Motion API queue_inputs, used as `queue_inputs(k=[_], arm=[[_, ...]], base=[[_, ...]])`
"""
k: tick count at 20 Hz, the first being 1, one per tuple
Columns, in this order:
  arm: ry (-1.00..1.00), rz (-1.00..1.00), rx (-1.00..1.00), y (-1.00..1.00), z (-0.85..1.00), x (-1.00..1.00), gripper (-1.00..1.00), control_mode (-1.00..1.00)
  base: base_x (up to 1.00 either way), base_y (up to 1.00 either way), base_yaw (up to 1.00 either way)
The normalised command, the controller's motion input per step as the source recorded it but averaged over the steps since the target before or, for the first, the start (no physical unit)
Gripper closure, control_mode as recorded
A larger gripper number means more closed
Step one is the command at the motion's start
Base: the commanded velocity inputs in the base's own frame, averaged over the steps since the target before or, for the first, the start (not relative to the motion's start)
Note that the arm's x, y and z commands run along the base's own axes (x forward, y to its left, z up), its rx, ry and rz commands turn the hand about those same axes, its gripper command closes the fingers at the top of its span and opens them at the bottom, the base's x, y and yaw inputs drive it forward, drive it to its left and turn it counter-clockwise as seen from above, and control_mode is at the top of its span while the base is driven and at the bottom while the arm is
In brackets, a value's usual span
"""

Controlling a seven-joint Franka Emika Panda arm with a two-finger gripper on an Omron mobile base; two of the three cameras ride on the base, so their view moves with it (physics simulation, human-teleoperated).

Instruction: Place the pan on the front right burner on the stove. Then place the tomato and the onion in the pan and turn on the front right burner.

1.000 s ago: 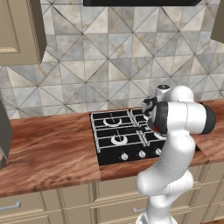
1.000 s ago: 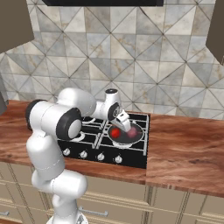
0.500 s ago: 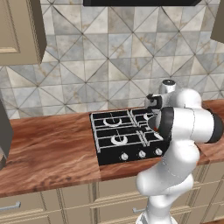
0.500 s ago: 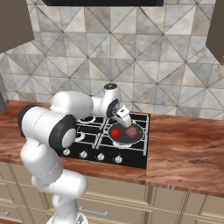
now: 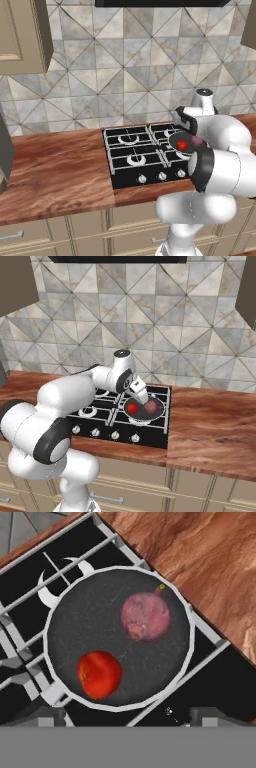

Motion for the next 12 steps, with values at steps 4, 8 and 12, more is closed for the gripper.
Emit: queue_inputs(k=[4,8,12], arm=[[0.18,0.19,0.04,0.00,0.17,-0.46,1.00,-1.00],[0.14,0.29,0.08,0.06,0.00,-0.38,1.00,-1.00],[0.08,0.30,0.07,0.00,-0.02,-0.37,1.00,-1.00]], base=[[0.00,0.00,0.00],[0.00,0.00,0.00],[0.00,0.00,0.00]])
